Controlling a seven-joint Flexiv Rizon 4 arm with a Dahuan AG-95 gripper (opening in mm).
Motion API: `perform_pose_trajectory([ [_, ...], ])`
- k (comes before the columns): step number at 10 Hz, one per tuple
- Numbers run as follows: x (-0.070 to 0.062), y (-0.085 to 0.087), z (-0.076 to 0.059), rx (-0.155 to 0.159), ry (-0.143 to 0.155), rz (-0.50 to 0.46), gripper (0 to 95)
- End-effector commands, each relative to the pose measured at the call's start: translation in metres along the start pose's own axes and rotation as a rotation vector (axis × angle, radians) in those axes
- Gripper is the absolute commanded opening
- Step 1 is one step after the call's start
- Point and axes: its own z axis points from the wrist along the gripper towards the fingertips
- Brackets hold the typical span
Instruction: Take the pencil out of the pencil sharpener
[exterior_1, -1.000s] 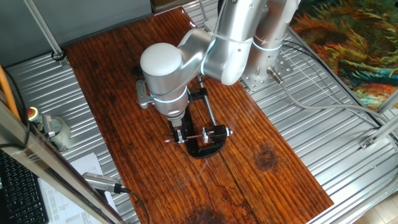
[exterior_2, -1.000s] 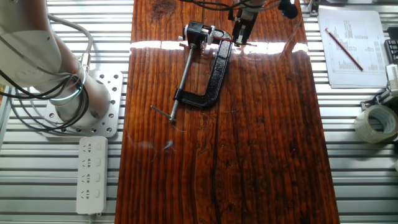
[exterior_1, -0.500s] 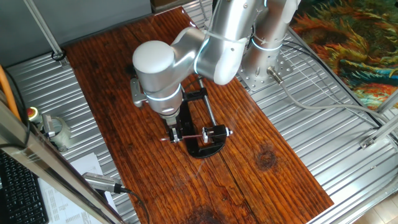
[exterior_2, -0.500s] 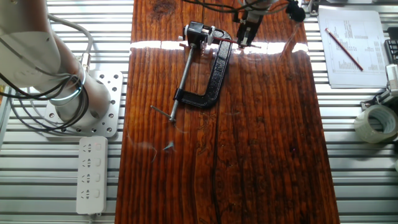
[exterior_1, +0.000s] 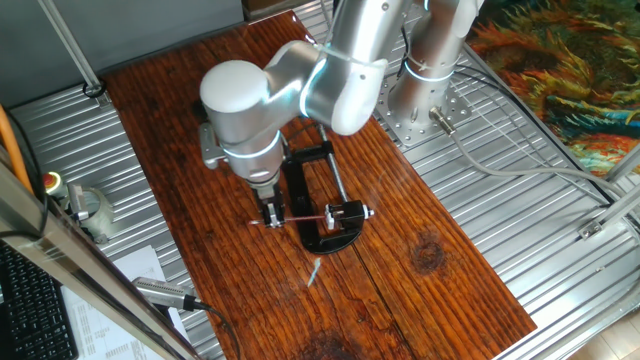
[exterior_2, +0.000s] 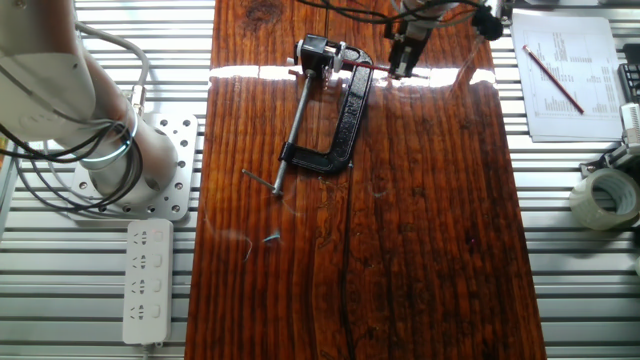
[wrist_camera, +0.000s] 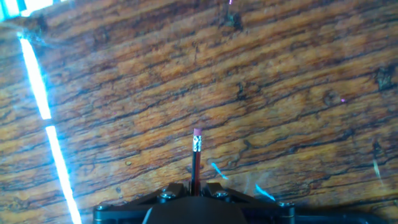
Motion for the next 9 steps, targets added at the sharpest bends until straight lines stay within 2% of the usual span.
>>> perform_pose_trajectory([
  [1,-0.004,-0.003,-0.003,0.013,0.004,-0.008,0.0],
  [6,-0.020,-0.034,-0.019,0.006,0.023,-0.038,0.0],
  [9,-0.023,-0.041,-0.023,0.006,0.021,-0.038,0.0],
])
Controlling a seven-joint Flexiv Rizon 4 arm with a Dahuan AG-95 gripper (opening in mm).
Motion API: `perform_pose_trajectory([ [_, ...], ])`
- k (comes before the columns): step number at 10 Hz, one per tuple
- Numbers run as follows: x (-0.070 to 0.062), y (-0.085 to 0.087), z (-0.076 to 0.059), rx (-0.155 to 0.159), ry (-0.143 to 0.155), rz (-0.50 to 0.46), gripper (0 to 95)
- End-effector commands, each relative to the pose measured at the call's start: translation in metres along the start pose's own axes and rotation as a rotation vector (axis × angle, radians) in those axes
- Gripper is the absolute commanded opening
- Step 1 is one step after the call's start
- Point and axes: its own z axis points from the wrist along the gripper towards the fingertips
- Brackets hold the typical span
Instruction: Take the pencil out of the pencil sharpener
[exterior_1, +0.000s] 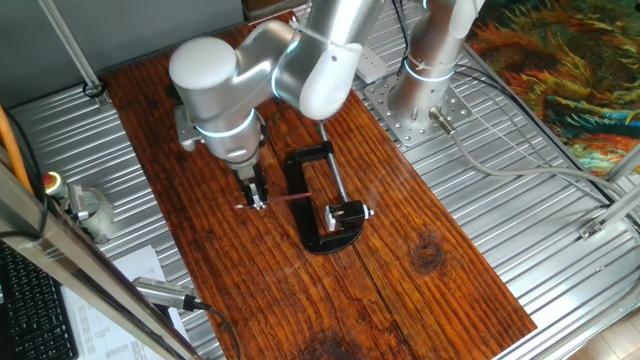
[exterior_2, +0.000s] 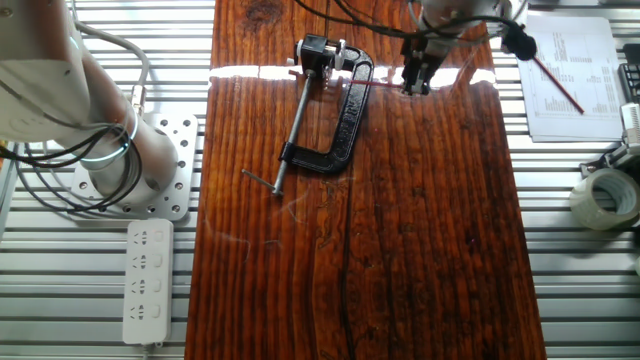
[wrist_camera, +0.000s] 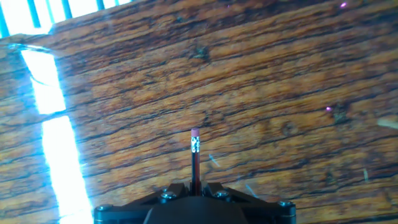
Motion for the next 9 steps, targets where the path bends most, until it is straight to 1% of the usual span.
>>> perform_pose_trajectory([
  [1,-0.0024,0.0012,-0.0006,0.001,-0.002,0.000,0.0],
  [3,-0.0070,0.0040,-0.0036,0.002,0.006,0.004,0.0],
  [5,-0.0069,0.0042,-0.0034,0.007,0.003,0.010,0.0],
  [6,-0.0069,0.0042,-0.0034,-0.001,0.004,-0.001,0.0],
  [7,-0.0069,0.0042,-0.0034,0.001,0.009,-0.006,0.0],
  [8,-0.0069,0.0042,-0.0034,0.011,0.034,-0.019,0.0],
  [9,-0.0069,0.0042,-0.0034,0.013,0.052,-0.027,0.0],
])
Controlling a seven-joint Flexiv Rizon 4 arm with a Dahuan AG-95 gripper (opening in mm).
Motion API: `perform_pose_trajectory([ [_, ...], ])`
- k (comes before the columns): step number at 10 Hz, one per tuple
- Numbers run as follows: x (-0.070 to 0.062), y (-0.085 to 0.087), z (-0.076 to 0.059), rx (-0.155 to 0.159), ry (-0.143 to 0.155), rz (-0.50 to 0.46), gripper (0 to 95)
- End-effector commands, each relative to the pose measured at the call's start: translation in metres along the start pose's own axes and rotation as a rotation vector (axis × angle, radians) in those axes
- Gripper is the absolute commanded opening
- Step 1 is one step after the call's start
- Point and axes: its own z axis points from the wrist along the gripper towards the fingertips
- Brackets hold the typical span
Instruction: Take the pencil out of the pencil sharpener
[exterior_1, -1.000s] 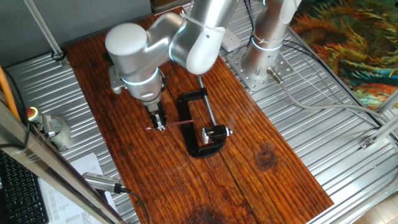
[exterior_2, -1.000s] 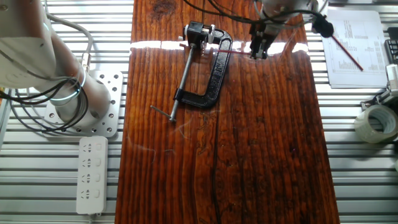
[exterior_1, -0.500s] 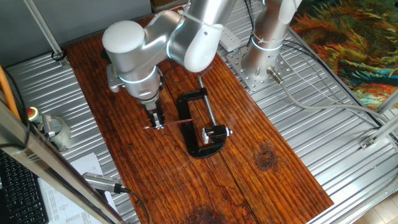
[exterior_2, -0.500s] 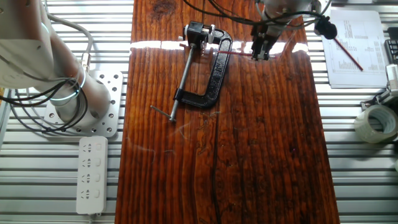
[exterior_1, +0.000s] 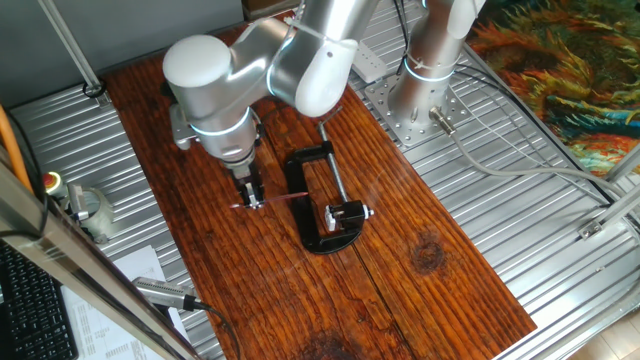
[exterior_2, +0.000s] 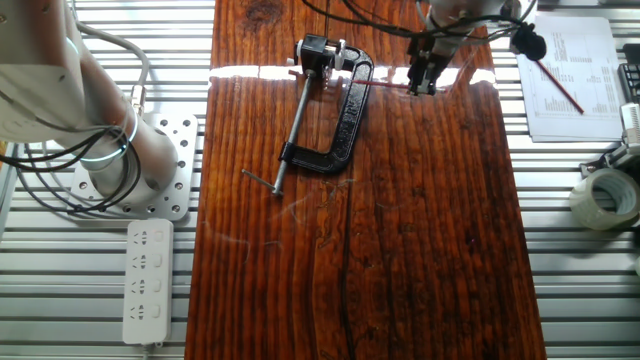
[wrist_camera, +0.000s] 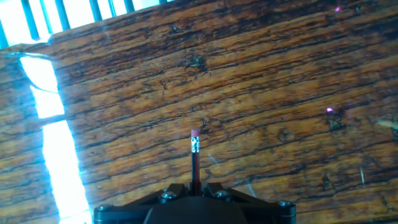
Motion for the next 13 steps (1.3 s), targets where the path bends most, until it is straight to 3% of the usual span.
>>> perform_pose_trajectory([
  [1,-0.003,0.003,0.001,0.009,0.053,-0.020,0.0],
  [3,-0.004,0.002,0.003,0.013,0.066,-0.037,0.0],
  [8,-0.031,-0.004,0.041,0.015,0.035,-0.043,0.0],
  [11,-0.048,-0.001,0.053,0.024,0.037,-0.037,0.0],
  [13,-0.051,0.000,0.055,0.026,0.037,-0.033,0.0],
])
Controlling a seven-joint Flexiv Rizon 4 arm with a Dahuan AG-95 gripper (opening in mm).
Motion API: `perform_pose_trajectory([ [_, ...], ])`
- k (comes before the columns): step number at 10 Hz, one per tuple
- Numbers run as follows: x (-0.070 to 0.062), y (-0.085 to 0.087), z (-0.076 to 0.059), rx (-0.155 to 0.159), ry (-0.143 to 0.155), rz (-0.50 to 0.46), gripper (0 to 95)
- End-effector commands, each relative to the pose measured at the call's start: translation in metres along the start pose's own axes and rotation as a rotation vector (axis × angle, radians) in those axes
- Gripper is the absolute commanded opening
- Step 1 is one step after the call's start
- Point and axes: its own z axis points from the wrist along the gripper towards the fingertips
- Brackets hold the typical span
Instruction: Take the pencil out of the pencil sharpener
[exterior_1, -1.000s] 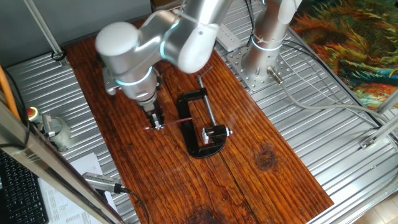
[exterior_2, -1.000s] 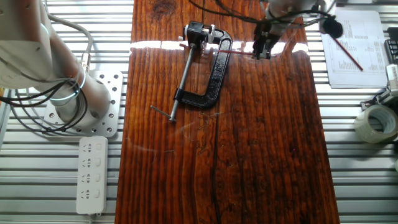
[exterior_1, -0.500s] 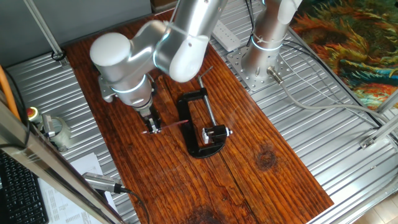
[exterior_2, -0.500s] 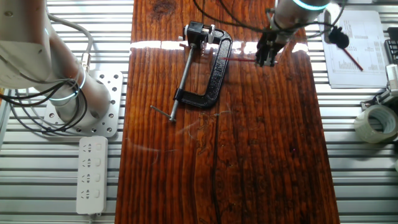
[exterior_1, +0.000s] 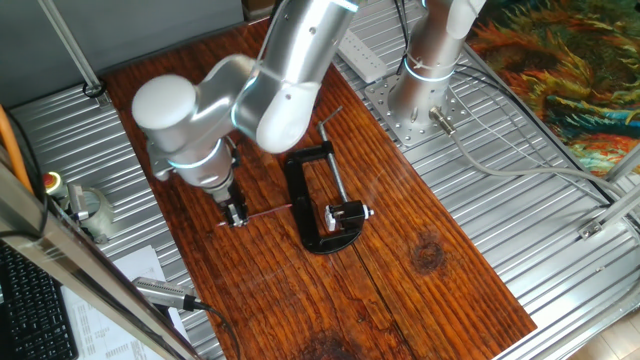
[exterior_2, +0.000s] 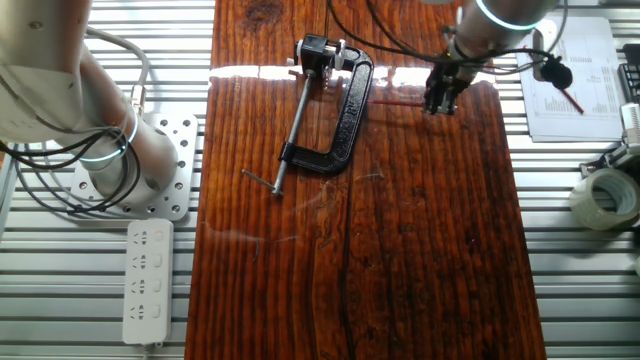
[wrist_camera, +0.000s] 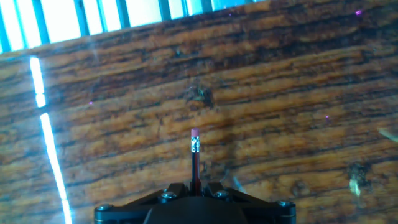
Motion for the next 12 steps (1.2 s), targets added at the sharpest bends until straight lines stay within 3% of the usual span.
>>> perform_pose_trajectory([
  [1,0.000,-0.001,-0.001,0.004,-0.001,0.004,0.0],
  [6,-0.014,-0.004,0.005,0.008,0.001,0.023,0.0],
  [12,-0.015,-0.003,0.010,0.006,0.004,0.049,0.0],
])
